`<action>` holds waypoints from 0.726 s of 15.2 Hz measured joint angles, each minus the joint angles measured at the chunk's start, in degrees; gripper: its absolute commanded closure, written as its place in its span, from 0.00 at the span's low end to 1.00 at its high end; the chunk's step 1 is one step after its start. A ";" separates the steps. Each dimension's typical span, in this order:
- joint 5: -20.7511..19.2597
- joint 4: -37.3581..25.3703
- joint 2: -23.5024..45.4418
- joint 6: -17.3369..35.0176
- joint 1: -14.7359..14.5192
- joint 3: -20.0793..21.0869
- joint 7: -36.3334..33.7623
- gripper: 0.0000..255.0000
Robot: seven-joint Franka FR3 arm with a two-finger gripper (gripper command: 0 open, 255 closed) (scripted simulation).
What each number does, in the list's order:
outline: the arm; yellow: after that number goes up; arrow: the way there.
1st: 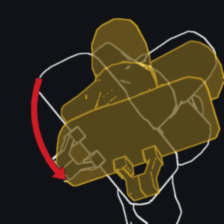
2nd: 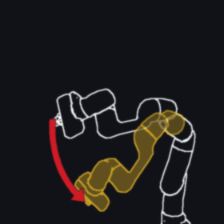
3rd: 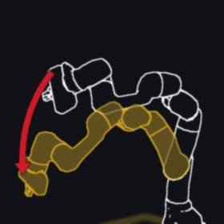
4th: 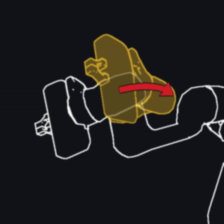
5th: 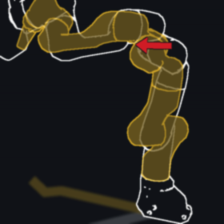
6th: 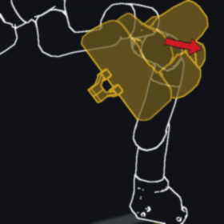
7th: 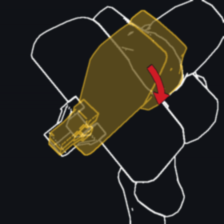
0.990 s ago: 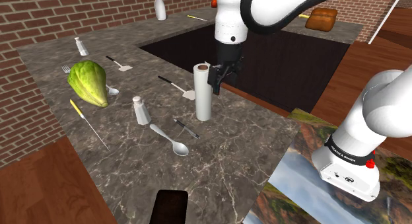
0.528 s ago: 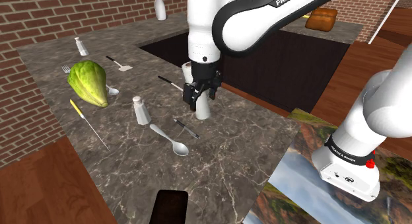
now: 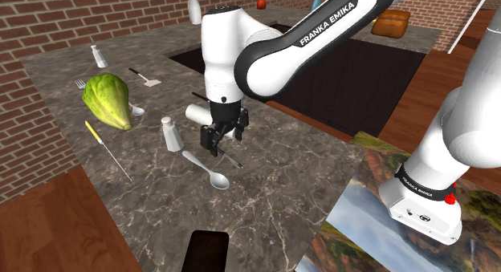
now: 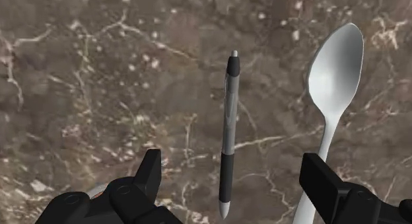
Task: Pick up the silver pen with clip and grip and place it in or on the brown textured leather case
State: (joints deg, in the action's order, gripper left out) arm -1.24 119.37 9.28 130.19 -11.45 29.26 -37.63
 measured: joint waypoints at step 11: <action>-2.02 0.94 3.11 3.74 -0.74 -0.42 -1.46 0.00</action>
State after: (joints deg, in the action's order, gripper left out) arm -3.26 120.31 12.39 133.93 -12.20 28.84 -39.09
